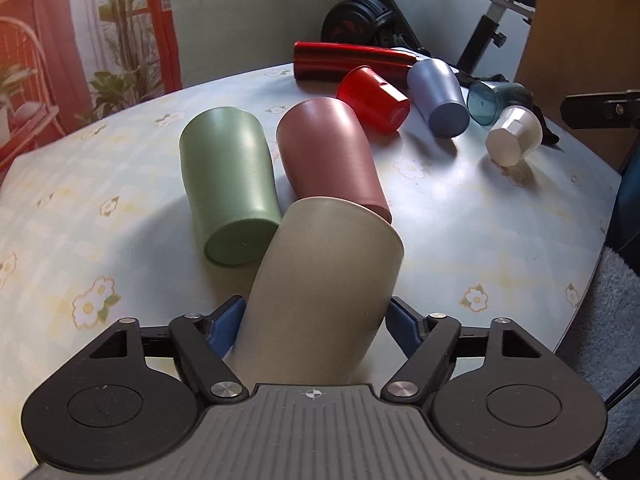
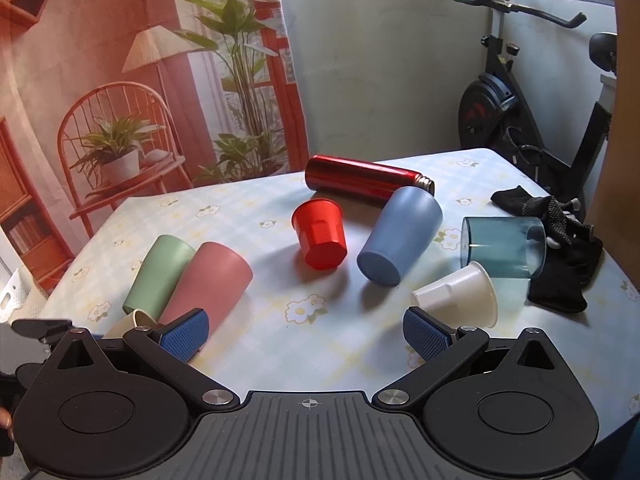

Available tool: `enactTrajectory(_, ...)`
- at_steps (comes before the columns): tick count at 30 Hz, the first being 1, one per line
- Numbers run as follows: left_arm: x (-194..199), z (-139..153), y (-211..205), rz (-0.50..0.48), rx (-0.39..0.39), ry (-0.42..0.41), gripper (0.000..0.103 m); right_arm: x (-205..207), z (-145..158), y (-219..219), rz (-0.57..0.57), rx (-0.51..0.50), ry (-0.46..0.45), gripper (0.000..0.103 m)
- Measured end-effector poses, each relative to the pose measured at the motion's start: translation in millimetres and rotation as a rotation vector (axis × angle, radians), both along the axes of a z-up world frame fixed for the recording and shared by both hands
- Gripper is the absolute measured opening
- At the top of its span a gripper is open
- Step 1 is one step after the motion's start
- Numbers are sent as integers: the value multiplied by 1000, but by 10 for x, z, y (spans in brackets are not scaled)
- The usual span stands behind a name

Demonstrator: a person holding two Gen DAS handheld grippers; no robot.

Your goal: Flip cup upright

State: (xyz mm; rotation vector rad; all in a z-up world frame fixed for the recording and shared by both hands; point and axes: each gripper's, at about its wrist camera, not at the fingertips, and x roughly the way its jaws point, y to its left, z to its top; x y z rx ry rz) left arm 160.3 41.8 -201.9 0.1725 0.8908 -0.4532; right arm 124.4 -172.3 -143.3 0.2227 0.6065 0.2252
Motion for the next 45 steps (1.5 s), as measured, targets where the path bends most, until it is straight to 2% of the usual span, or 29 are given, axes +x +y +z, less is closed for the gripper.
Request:
enactTrajectory(6, -48, 25, 92, 140, -134, 103, 68, -43, 26, -45, 0, 19, -11, 103)
enactTrajectory(12, -171, 107, -47, 213, -217, 113, 68, -99, 64, -124, -9, 35, -29, 103)
enactTrajectory(19, -130, 232, -475, 207, -242, 81, 68, -141, 90, -441, -85, 46, -53, 103)
enactTrajectory(27, 76, 17, -908, 245, -247, 116, 68, -141, 75, -761, -151, 20, -53, 103)
enactTrajectory(30, 115, -59, -972, 257, -260, 138, 68, -141, 52, -802, -155, 17, -46, 103)
enactTrajectory(38, 123, -63, -1099, 242, -228, 103, 69, -99, 18, -761, -146, 7, -27, 103)
enactTrajectory(42, 136, -54, -1030, 249, -254, 129, 69, -103, 29, -727, -137, 8, -24, 103)
enactTrajectory(45, 92, 13, -931, 262, -294, 137, 78, -104, 39, -709, -130, 19, -18, 103)
